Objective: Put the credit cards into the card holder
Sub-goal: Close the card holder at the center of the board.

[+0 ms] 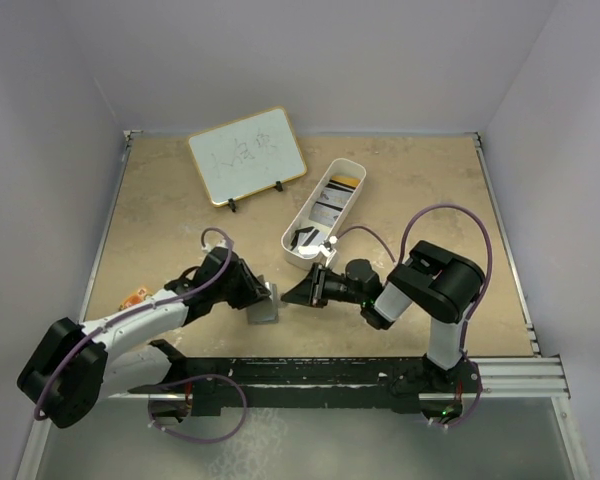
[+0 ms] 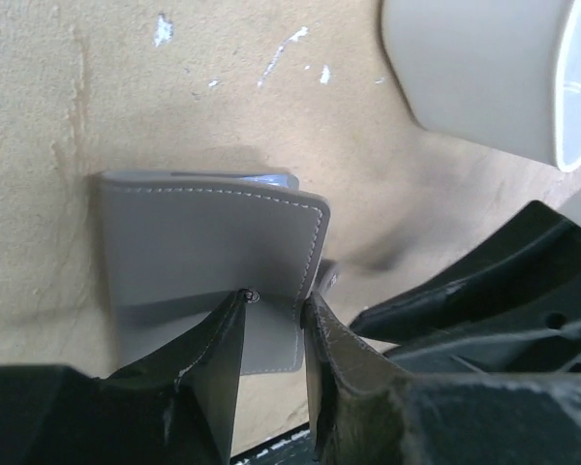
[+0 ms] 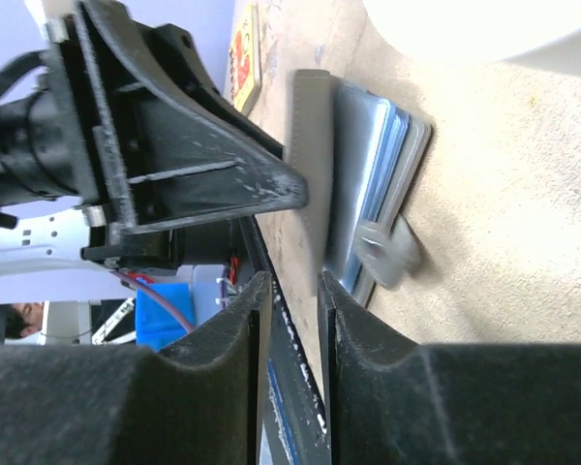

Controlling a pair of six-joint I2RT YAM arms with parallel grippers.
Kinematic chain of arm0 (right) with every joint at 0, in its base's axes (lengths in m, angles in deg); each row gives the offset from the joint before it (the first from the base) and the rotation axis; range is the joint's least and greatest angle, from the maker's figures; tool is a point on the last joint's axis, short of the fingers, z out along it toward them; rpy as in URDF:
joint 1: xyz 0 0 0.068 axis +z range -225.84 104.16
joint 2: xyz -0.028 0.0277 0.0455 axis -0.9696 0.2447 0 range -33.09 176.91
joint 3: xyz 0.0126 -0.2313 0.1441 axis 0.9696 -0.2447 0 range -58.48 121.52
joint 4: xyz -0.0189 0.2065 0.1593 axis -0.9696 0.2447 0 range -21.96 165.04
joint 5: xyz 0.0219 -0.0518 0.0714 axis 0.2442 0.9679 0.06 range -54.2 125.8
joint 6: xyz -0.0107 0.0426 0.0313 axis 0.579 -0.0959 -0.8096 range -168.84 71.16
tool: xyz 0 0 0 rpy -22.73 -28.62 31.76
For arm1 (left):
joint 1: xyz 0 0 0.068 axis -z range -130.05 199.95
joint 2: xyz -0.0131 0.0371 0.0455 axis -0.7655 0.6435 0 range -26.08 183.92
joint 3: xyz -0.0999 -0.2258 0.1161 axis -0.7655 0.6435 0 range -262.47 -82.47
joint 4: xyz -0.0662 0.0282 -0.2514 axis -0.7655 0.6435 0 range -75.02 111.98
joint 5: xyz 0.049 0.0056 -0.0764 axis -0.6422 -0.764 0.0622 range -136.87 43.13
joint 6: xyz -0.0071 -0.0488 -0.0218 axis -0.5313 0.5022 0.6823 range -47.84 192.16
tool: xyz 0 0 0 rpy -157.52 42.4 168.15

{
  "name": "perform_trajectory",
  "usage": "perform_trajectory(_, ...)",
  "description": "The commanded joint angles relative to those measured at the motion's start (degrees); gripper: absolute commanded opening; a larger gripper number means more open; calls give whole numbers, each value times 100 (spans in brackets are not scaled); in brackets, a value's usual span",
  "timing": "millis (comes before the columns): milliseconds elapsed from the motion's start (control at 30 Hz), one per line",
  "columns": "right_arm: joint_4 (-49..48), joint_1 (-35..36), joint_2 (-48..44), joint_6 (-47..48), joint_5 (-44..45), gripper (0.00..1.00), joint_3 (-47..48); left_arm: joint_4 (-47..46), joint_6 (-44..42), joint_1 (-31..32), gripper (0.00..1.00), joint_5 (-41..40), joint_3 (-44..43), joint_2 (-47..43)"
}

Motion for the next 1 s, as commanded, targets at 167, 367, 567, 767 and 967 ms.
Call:
perform_trajectory(167,-378,-53,-113,-83,-301,37,-41,-399,86,17,34,57,221,326)
perform_trajectory(367,477,-56,-519,193,-148,39,13,342,-10,17,38,-313,-149,-100)
perform_trajectory(567,2799,-8,-1351,1166,624,40,406,1411,-347,5,33,-1003,-802,-266)
perform_trajectory(767,3818,144,-1489,1398,879,40,852,1995,-507,-3,32,-1448,-1202,-304)
perform_trajectory(967,4045,263,-1293,1420,981,39,1185,2054,-728,-1,25,-1525,-1062,-69)
